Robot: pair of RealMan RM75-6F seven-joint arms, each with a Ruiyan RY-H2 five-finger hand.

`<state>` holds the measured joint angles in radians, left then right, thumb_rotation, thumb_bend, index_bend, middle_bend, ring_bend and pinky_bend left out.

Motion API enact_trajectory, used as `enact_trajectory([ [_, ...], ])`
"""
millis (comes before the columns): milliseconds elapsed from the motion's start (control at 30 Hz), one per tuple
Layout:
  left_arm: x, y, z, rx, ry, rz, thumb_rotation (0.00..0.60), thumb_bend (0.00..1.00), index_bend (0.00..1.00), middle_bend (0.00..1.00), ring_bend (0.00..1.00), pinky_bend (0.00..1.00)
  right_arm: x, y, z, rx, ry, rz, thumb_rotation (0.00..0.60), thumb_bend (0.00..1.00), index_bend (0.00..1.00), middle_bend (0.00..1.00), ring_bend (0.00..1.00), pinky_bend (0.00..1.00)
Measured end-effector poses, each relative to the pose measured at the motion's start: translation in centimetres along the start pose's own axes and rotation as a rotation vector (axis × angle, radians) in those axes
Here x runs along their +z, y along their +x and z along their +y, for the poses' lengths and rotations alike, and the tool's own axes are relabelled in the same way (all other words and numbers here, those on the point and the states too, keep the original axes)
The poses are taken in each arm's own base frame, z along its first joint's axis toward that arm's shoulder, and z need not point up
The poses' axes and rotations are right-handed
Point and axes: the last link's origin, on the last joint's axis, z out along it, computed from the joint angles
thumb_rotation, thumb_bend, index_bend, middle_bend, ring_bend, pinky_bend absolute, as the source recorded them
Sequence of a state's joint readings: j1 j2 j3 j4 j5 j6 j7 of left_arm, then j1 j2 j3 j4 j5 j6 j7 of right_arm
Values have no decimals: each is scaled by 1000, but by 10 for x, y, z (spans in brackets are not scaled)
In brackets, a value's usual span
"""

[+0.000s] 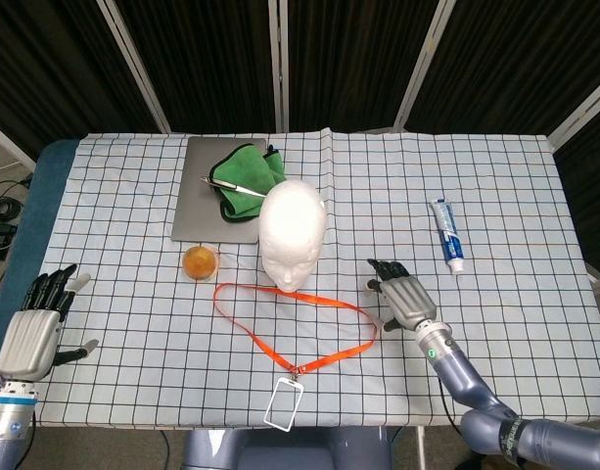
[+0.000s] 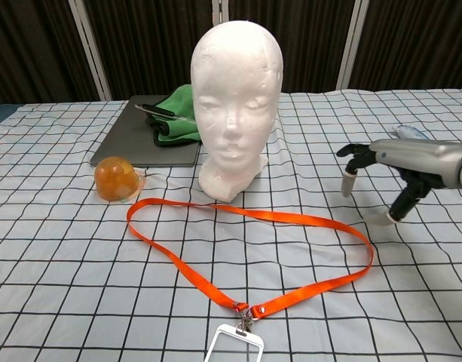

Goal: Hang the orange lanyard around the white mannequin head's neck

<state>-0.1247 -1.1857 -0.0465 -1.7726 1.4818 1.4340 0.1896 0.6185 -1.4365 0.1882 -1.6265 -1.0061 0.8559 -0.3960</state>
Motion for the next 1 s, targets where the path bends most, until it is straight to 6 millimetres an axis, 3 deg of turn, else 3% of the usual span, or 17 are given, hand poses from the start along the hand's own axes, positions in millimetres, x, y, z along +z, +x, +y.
enact_trajectory([
  [300, 2, -3, -1, 9, 21, -4, 600, 38, 0, 0, 0, 0, 21, -15, -20, -5, -5, -39, 600, 291, 447, 0, 0, 0],
  [667, 2, -2, -1, 4, 21, 0, 600, 39, 0, 0, 0, 0, 24, -24, -17, -41, -42, -65, 600, 291, 462, 0, 0, 0],
  [1000, 3, -3, -2, -1, 18, 1, 600, 40, 0, 0, 0, 0, 23, -26, -18, -59, -57, -92, 600, 324, 579, 0, 0, 0],
])
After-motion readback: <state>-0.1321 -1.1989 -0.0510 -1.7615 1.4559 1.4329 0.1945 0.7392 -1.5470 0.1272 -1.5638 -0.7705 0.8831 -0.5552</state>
